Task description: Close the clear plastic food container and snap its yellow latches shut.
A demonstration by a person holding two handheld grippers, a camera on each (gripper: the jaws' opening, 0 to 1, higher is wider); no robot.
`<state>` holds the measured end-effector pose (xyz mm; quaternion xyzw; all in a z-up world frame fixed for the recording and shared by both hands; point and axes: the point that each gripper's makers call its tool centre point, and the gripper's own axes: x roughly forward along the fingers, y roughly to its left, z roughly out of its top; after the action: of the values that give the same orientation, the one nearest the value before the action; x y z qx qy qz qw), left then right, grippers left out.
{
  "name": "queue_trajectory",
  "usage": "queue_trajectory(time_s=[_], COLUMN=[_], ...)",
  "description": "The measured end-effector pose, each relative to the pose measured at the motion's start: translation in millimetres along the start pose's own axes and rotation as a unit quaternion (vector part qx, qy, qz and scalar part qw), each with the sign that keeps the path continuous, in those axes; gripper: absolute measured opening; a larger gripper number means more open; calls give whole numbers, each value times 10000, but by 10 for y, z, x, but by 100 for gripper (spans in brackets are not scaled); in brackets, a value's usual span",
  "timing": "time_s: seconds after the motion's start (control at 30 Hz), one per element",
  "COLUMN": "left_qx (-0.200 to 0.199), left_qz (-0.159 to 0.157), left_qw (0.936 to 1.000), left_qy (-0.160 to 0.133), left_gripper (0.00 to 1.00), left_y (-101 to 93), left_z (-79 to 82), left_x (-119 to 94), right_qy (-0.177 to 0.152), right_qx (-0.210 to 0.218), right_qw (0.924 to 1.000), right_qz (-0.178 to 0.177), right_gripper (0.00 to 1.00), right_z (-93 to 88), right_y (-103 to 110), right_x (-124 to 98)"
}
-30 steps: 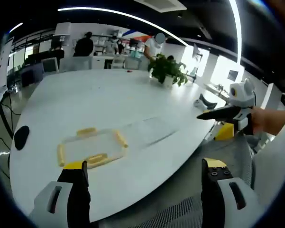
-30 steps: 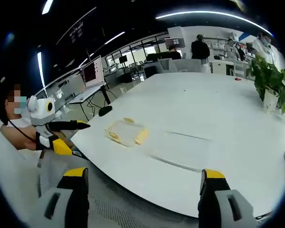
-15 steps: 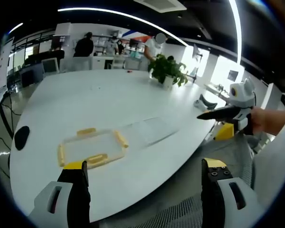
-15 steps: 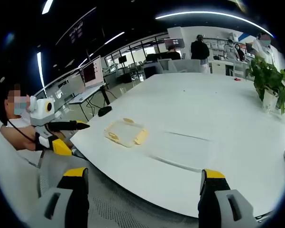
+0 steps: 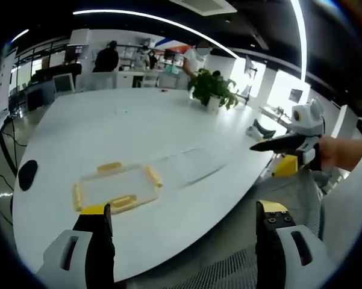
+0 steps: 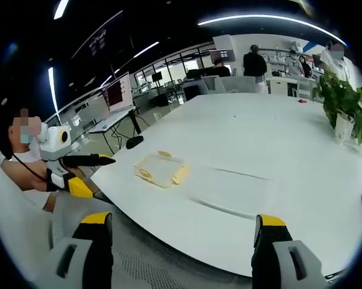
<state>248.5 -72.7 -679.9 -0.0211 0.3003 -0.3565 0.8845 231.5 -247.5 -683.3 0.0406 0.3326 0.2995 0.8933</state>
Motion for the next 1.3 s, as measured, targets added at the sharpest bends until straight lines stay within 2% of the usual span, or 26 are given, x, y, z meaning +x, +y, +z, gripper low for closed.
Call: queue_trajectory(time_s=[1.07,1.13,1.3], left_qx=[-129,-129,-162], left_qz=[-47,-50,-53], left_qw=[9999,9999,9998], left_qy=[-27,-32,-58], left_gripper=[98,98,98], left_y=[16,20,22], left_z=[21,22,33], left_x=[-8,-7,-9], right_qy=[-9,13,-10], right_qx=[-68,-86,-86], right_qw=[10000,10000,10000], right_qz=[36,44,43], right_gripper=[99,94,96], right_z=[31,26,39], right_y=[40,39,47], right_x=[24,23,24])
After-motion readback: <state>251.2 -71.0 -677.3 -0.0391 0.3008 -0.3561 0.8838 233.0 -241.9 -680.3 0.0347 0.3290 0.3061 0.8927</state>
